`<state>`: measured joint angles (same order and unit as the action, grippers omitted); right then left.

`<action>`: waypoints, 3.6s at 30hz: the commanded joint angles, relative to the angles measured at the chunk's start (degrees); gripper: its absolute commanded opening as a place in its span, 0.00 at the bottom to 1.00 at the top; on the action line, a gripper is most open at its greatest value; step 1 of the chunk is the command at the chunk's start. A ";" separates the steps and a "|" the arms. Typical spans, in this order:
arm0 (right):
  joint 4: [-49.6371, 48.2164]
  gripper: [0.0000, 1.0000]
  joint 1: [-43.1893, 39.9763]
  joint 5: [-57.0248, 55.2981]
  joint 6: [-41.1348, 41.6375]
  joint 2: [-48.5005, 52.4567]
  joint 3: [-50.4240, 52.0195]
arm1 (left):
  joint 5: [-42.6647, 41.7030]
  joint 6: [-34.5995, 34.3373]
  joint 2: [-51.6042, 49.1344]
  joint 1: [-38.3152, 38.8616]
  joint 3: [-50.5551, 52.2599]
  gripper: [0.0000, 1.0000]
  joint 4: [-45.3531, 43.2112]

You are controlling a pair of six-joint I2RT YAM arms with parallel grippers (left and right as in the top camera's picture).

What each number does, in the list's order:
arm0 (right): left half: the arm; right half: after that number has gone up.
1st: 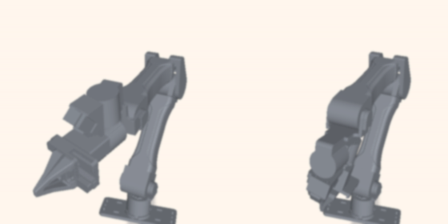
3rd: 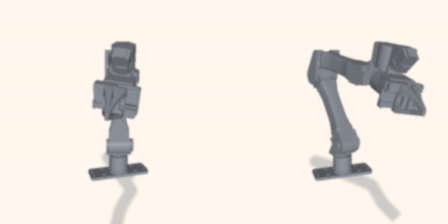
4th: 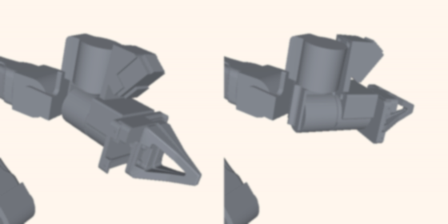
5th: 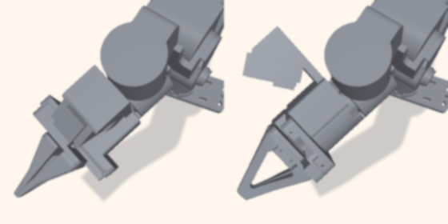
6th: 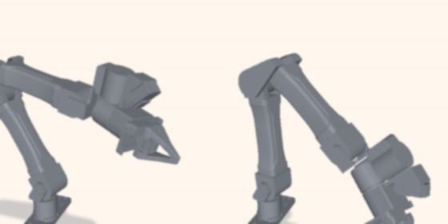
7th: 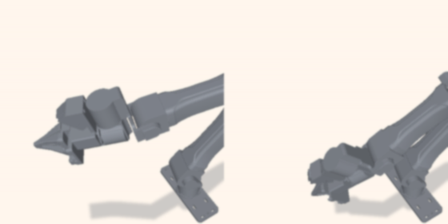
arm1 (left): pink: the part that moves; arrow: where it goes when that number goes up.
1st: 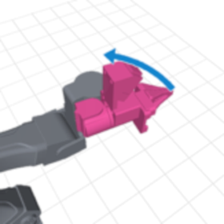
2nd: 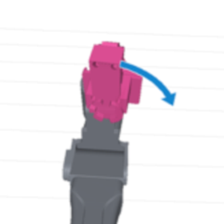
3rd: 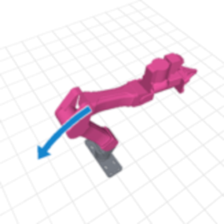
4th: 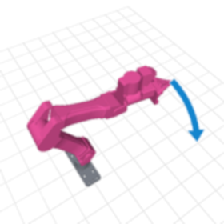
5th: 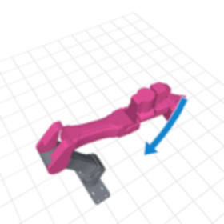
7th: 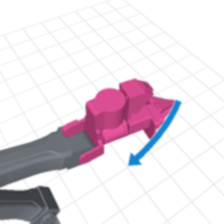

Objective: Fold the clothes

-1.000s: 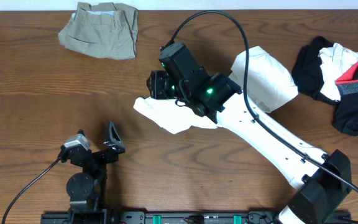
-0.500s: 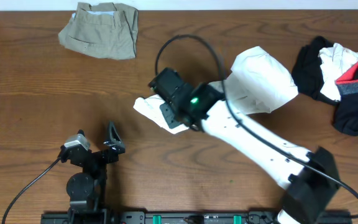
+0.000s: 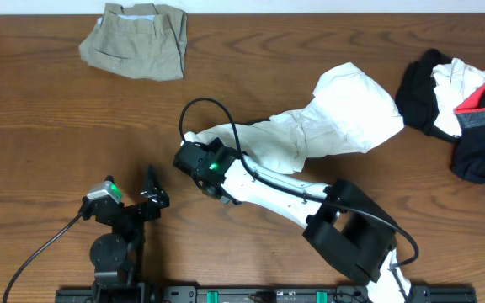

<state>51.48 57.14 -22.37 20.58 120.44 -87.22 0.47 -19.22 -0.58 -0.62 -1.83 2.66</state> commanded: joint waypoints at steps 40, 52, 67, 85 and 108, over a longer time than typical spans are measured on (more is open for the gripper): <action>-5.64 0.26 0.52 -8.33 1.03 2.47 1.75 | 1.51 1.01 0.35 0.02 1.60 0.98 1.31; -1.66 0.01 0.52 -13.38 1.70 1.68 -4.90 | 1.51 1.01 0.35 0.02 1.60 0.98 1.31; -6.67 0.02 -4.81 -25.88 3.15 0.37 -14.29 | 1.51 1.01 0.35 0.02 1.60 0.98 1.31; -25.83 0.04 -25.09 -7.72 -0.04 1.64 -14.29 | 1.51 0.98 0.35 0.02 1.60 0.98 1.31; -7.45 0.72 -20.37 11.06 -9.22 -2.29 -14.25 | 1.51 1.01 0.35 0.02 1.60 0.98 1.31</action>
<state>43.77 35.18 -14.63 16.43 115.66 -100.99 0.47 -19.22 -0.58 -0.62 -1.83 2.66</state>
